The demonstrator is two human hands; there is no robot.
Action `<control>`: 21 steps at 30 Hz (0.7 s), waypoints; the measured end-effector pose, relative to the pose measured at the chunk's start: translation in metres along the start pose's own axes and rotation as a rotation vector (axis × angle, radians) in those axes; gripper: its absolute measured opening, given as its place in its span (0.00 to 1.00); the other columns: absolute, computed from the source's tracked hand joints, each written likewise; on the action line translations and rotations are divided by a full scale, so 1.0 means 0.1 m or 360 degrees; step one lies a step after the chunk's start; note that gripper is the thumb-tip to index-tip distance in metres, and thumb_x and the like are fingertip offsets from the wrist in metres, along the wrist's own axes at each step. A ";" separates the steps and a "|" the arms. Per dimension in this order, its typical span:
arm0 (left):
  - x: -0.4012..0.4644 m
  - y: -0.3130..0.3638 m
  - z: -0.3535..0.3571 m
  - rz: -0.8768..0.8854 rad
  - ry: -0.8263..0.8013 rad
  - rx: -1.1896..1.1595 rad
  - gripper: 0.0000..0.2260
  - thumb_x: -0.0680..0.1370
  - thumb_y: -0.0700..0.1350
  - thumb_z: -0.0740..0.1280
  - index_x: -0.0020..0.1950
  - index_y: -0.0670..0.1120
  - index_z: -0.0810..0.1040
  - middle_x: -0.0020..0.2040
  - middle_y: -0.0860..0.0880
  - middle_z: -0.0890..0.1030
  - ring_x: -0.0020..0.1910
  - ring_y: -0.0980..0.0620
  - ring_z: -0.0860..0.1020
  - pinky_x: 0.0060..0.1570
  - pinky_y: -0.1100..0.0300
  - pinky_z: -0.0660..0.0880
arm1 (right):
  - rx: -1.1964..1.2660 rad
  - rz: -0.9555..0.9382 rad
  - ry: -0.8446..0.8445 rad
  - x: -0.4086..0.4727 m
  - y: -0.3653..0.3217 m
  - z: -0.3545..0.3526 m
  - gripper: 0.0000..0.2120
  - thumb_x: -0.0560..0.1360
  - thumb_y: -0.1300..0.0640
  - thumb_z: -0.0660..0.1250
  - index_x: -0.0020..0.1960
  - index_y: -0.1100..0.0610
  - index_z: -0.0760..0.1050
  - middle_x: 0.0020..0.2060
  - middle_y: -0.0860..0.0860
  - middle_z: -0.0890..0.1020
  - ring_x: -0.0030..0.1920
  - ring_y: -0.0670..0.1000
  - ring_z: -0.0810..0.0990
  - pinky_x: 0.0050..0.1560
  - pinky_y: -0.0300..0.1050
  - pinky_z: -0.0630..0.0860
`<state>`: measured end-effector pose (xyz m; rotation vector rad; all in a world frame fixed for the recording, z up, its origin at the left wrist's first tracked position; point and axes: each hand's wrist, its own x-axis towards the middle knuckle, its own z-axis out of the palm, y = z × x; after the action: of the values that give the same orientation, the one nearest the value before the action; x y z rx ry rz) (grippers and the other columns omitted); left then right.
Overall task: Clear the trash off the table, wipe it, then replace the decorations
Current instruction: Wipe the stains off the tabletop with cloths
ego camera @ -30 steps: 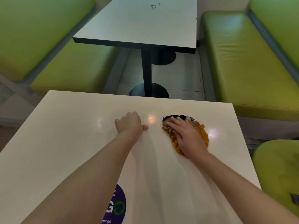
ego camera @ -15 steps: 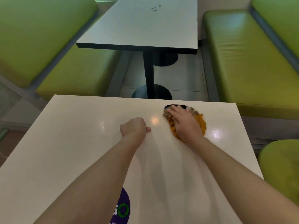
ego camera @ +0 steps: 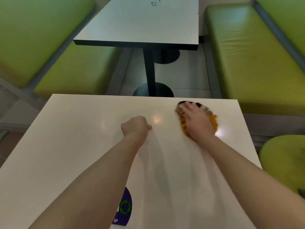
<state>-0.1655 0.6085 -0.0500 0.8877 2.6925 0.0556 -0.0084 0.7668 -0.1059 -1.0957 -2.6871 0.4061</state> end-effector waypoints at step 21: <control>-1.03 -0.66 0.09 -0.0119 0.0157 -0.0457 0.16 0.82 0.60 0.55 0.58 0.52 0.76 0.50 0.53 0.81 0.44 0.51 0.77 0.40 0.58 0.68 | -0.0119 0.0397 0.0117 -1.28 -0.12 -0.08 0.26 0.81 0.45 0.45 0.75 0.48 0.66 0.76 0.53 0.65 0.76 0.58 0.60 0.77 0.55 0.51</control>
<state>-0.1224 0.4943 -0.0392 0.7128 2.7104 0.4682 0.0756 0.6696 -0.1062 -1.4452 -2.5275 0.3007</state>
